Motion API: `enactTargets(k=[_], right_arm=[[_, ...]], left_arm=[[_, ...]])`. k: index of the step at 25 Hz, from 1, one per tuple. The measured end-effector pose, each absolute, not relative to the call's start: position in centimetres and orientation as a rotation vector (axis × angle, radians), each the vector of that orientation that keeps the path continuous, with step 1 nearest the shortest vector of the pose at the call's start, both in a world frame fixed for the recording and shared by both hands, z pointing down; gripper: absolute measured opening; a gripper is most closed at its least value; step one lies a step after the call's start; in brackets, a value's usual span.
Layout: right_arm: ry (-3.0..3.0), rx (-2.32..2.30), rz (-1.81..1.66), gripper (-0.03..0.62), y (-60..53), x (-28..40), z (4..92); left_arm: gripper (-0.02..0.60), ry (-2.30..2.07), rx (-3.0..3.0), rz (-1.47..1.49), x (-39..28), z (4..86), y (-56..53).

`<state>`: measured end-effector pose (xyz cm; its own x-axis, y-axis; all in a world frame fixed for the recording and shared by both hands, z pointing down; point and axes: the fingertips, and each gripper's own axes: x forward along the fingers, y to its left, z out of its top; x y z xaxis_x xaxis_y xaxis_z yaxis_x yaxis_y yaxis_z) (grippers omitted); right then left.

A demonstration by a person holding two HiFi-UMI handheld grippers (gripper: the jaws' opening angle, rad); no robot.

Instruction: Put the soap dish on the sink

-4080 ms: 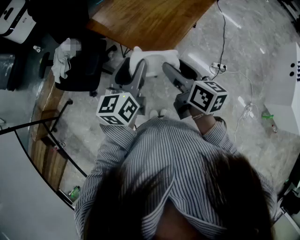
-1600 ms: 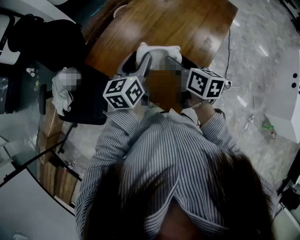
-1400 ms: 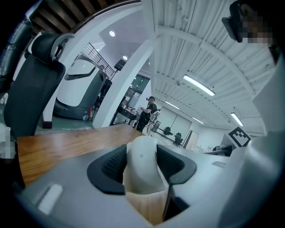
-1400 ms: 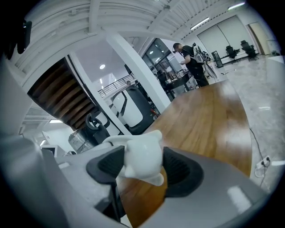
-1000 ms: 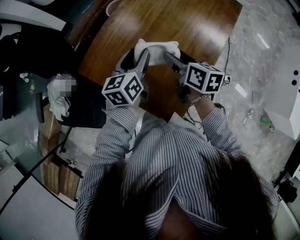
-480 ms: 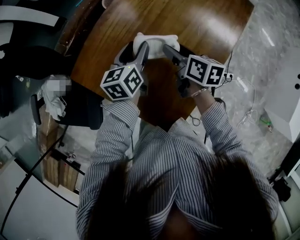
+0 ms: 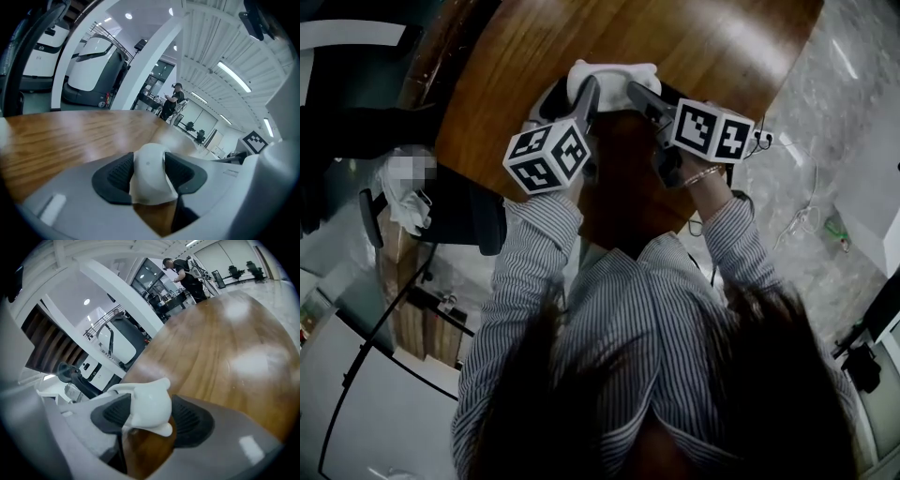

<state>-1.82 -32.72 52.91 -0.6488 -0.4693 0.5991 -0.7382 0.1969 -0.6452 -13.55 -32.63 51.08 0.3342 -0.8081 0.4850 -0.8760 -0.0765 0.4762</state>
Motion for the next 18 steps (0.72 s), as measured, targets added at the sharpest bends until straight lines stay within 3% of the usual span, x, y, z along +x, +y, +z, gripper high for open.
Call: enactTargets(k=[18], right_arm=[[-2.136,1.116,1.377,0.267,-32.8,-1.2,54.4]], left_arm=[[0.218,-1.476,1.924,0.230,-12.4,51.8,-33.2]])
